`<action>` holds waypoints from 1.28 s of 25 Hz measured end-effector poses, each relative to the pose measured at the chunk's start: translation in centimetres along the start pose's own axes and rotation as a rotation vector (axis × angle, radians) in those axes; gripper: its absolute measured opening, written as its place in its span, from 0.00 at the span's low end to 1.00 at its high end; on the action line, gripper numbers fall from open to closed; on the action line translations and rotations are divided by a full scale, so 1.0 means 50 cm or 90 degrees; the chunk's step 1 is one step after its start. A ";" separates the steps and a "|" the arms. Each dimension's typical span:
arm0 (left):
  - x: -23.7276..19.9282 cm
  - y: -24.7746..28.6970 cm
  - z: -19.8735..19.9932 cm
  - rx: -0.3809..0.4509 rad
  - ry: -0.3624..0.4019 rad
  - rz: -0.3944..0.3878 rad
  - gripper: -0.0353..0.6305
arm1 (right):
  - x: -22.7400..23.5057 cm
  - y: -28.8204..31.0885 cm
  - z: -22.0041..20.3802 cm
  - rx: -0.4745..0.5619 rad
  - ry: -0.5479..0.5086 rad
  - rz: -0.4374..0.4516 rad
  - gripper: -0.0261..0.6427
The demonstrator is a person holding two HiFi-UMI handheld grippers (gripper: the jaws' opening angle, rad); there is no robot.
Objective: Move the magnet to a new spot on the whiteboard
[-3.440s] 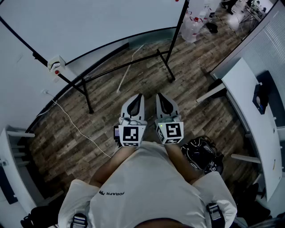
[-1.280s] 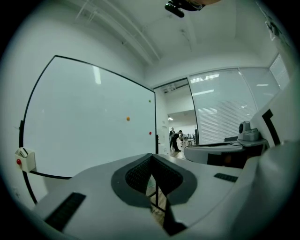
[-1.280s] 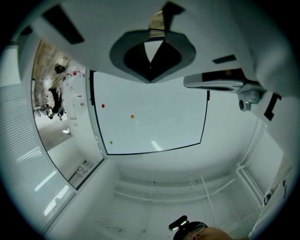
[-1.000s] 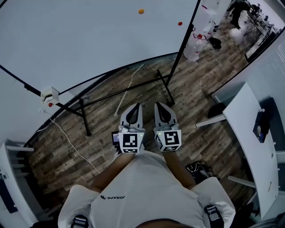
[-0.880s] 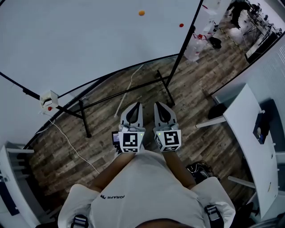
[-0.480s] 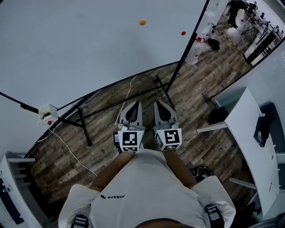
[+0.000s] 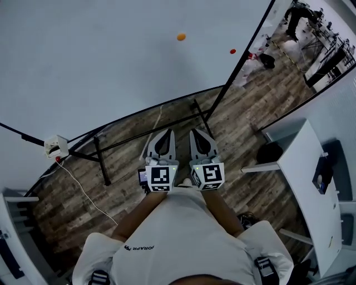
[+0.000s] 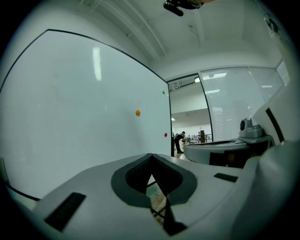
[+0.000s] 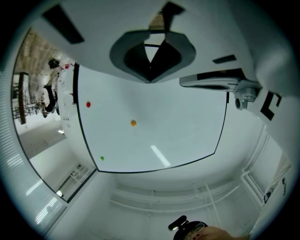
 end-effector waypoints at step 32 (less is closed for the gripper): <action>-0.021 0.077 0.007 0.012 0.025 0.062 0.06 | 0.086 0.179 0.100 0.027 0.002 0.069 0.06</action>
Point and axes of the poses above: the fingertips, and each gripper's own axes: y forward along the fingers, x to its right, z out of its top, the point moved 1 cm from there along -y, backward along the fingers, and after that the axes turned 1 degree about -z, right-handed, at the moved point
